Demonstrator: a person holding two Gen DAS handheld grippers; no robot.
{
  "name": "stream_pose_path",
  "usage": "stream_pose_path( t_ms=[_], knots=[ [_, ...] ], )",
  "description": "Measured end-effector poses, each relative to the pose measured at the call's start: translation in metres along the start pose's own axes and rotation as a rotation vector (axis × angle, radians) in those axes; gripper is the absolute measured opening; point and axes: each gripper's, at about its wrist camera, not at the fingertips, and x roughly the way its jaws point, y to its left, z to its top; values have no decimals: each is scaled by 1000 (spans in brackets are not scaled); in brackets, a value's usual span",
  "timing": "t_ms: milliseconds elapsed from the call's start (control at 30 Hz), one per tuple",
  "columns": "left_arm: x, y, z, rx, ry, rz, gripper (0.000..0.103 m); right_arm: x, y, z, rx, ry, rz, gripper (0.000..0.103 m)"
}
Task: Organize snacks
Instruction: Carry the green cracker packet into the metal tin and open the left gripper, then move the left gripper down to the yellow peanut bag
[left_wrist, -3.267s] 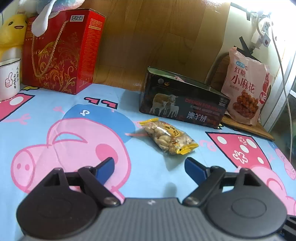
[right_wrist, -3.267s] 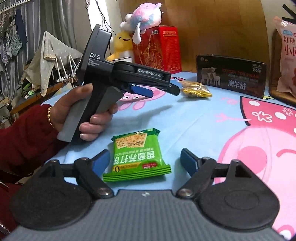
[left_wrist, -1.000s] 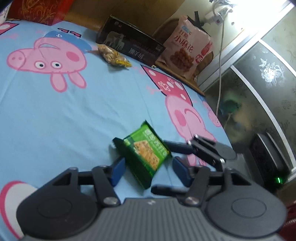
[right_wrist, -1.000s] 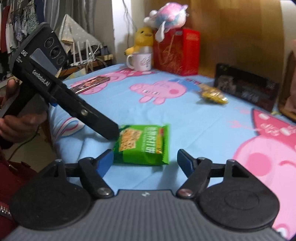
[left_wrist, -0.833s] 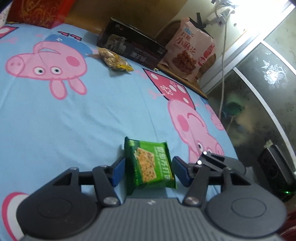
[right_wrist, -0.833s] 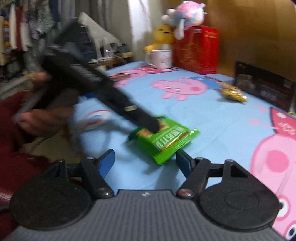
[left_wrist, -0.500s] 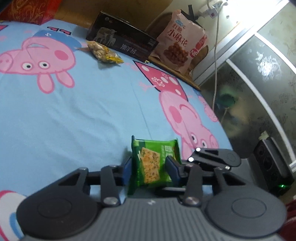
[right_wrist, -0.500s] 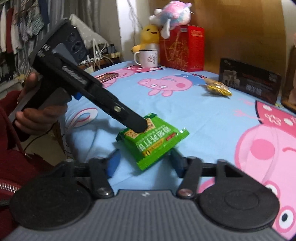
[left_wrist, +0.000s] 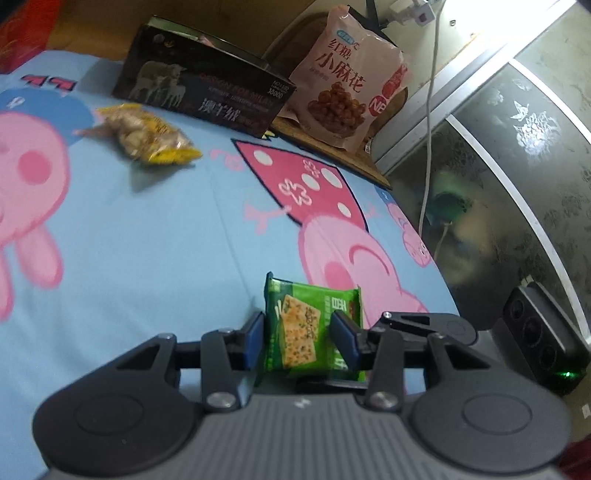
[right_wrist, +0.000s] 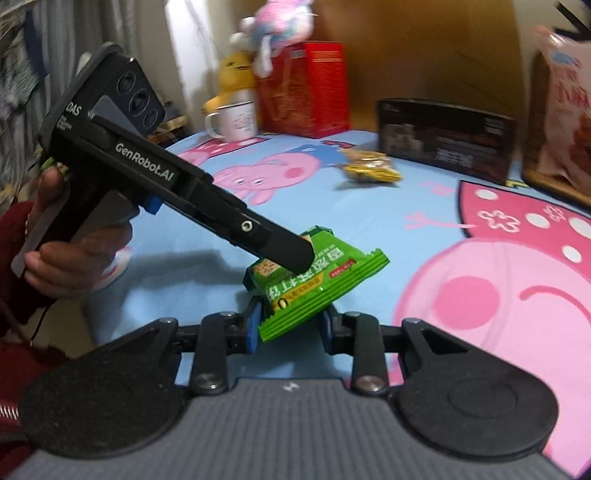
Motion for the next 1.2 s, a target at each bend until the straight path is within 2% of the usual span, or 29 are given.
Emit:
stream_pose_path(
  t_ms=[200, 300, 433, 567, 667, 700, 767, 800, 900, 1033, 1133, 1200],
  knots=[
    [18, 5, 51, 13, -13, 33, 40, 19, -42, 30, 68, -13, -1, 34],
    [18, 3, 85, 41, -60, 50, 40, 26, -62, 51, 72, -64, -2, 34],
    [18, 3, 139, 60, -138, 70, 40, 38, -81, 92, 9, -131, -40, 34],
    [30, 7, 196, 72, -212, 98, 40, 57, -106, 134, -48, -199, -104, 34],
    [50, 14, 225, 62, -243, 132, 42, 78, -123, 151, -101, -227, -193, 38],
    [57, 16, 232, 56, -261, 158, 45, 86, -128, 154, -116, -236, -242, 41],
    [71, 24, 239, 43, -271, 206, 46, 98, -139, 155, -70, -249, -325, 67],
    [76, 29, 240, 30, -263, 213, 46, 96, -145, 154, -31, -275, -323, 69],
    [79, 37, 230, -1, -261, 196, 46, 85, -155, 144, 67, -322, -331, 69],
    [54, 37, 210, 8, -309, 193, 46, 63, -155, 123, 152, -369, -334, 69],
    [22, 42, 189, -17, -341, 175, 48, 52, -147, 111, 215, -383, -280, 69],
    [3, 51, 172, -38, -358, 185, 50, 51, -137, 101, 234, -348, -227, 69]
  ],
)
